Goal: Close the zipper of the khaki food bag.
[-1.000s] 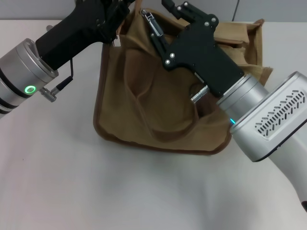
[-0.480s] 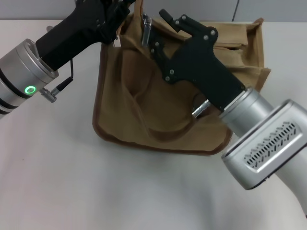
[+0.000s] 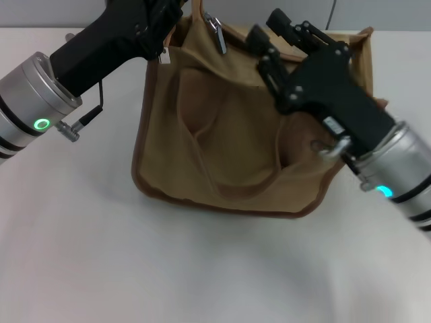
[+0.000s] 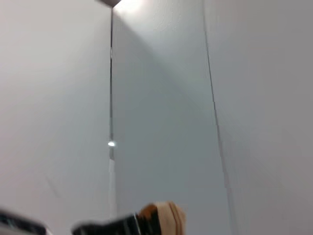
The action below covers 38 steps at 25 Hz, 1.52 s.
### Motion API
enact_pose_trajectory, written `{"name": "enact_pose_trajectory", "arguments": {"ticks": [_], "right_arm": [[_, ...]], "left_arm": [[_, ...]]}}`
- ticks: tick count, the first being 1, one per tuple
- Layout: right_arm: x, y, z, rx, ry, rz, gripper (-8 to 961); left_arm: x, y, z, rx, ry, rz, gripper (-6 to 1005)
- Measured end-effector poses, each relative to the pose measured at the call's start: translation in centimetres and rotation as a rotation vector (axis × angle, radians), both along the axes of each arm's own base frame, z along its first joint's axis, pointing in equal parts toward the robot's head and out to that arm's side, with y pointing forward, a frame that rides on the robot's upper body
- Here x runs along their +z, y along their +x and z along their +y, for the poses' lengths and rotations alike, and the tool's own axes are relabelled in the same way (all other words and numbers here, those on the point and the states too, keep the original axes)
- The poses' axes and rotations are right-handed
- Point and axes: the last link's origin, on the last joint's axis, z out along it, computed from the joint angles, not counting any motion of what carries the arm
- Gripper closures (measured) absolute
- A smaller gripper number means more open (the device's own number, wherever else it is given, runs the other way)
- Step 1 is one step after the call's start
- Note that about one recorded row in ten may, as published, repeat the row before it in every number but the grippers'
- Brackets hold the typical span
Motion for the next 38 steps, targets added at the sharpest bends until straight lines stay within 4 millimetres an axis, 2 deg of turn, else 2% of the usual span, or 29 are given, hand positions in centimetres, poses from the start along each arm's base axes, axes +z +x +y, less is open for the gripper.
{"name": "enact_pose_trajectory", "arguments": {"ticks": [1,2,5,6,8,9,10,11,14,19,25,38], "right_arm": [[1.1,0.4,0.4,0.009,-0.132,0.061,606],[1.1,0.4,0.4,0.009,-0.132,0.061,605],[2.9,0.8,1.1,0.019,-0.327,0.146,605],[4.2,0.9,1.8,0.031,-0.439,0.195,605],[4.7,1.0,2.0,0.039,-0.489,0.211,605],[5.6,1.2,2.5,0.055,-0.603,0.233,606],[5.6,1.2,2.5,0.055,-0.603,0.233,606],[6.0,1.2,3.2,0.045,-0.704,0.252,606],[5.7,1.0,4.2,0.012,-0.823,0.265,606],[5.0,0.7,5.2,-0.026,-0.907,0.249,605],[3.9,-0.1,5.4,-0.028,-0.941,0.227,604],[2.8,0.6,5.8,-0.103,-0.924,0.206,600]], "left_arm": [[0.0,0.0,0.0,-0.001,0.001,0.001,933],[0.0,0.0,0.0,-0.001,0.001,0.001,933],[0.1,0.0,0.0,-0.002,0.001,0.001,933],[0.1,0.0,0.0,-0.004,0.002,0.001,933],[0.1,0.0,0.0,-0.005,0.003,0.001,932],[0.1,0.0,-0.1,-0.009,0.001,0.001,932],[0.1,0.0,-0.1,-0.009,0.001,0.001,932],[0.1,0.1,-0.1,-0.012,-0.001,0.0,932],[0.0,0.2,-0.1,-0.019,-0.006,-0.001,932],[-0.1,0.5,-0.2,-0.04,-0.015,0.001,931],[-0.1,0.9,-0.1,-0.054,-0.018,0.0,930],[-0.2,1.6,0.3,-0.068,-0.02,0.003,929]]}}
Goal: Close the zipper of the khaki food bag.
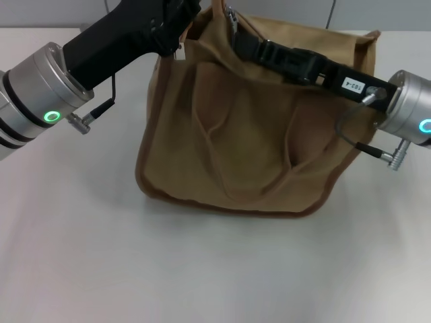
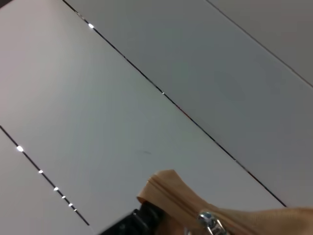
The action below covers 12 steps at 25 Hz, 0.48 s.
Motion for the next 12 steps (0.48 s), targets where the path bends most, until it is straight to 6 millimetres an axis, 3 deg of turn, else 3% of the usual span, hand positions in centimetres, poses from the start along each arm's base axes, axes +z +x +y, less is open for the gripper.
{"name": "enact_pose_trajectory", "arguments": {"ticks": [12], "right_arm": [[-0.8,-1.1,0.3,0.047,0.036,-0.023,597]], "left_arm": [[-0.1,0.1,0.2,0.001,0.0,0.002,927]]}}
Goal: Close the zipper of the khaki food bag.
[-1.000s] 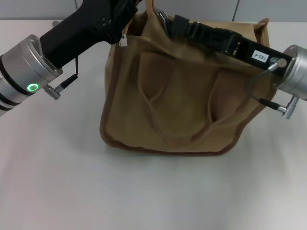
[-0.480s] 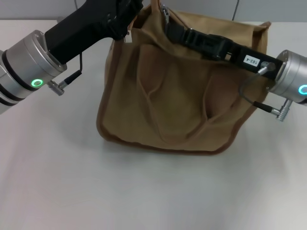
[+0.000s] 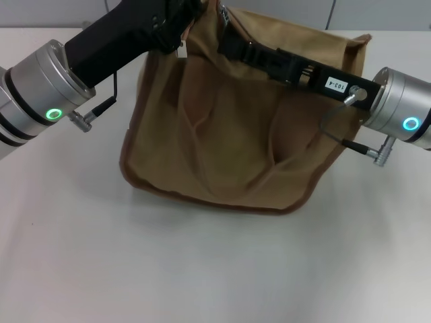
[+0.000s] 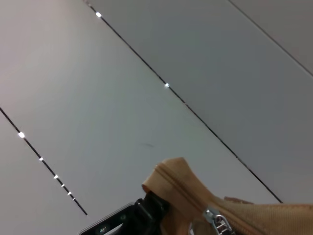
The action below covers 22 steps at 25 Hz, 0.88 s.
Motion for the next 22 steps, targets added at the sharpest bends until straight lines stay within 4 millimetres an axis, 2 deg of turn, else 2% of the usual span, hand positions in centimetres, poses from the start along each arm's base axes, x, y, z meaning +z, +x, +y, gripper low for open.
{"name": "enact_pose_trajectory", "arguments": {"ticks": [8,12,22], "right_arm": [[-0.5,-0.7,0.0,0.04,0.021,-0.016,595],[-0.7,-0.3,0.3,0.004,0.048,-0.022,597],[-0.3,-1.1,-0.4,0.065,0.055,0.03,603]], "left_arm": [[0.0,0.0,0.0,0.001,-0.001,0.0,926],[0.0,-0.1,0.0,0.003,-0.001,0.0,926],[0.0,-0.1,0.0,0.006,0.0,0.002,924]]}}
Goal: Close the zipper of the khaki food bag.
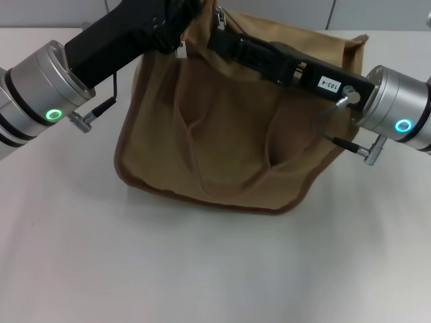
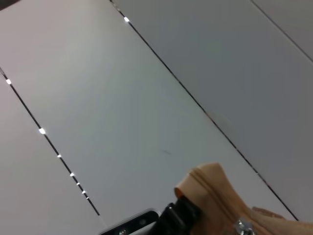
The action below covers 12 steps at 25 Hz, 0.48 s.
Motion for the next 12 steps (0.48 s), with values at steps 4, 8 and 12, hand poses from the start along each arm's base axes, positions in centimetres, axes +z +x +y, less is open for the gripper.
{"name": "enact_pose_trajectory", "arguments": {"ticks": [4,8,12], "right_arm": [[0.1,0.09,0.25,-0.01,0.01,-0.003,605],[0.07,0.06,0.4,-0.014,0.013,-0.008,627],[-0.27,-0.15,0.53,-0.018,0.018,-0.015,648]], "left_arm": [[-0.06,-0.09,0.04,0.008,-0.001,0.003,924],[-0.08,-0.08,0.05,0.008,-0.002,0.003,923],[-0.09,-0.04,0.08,0.007,-0.002,0.004,923]]}}
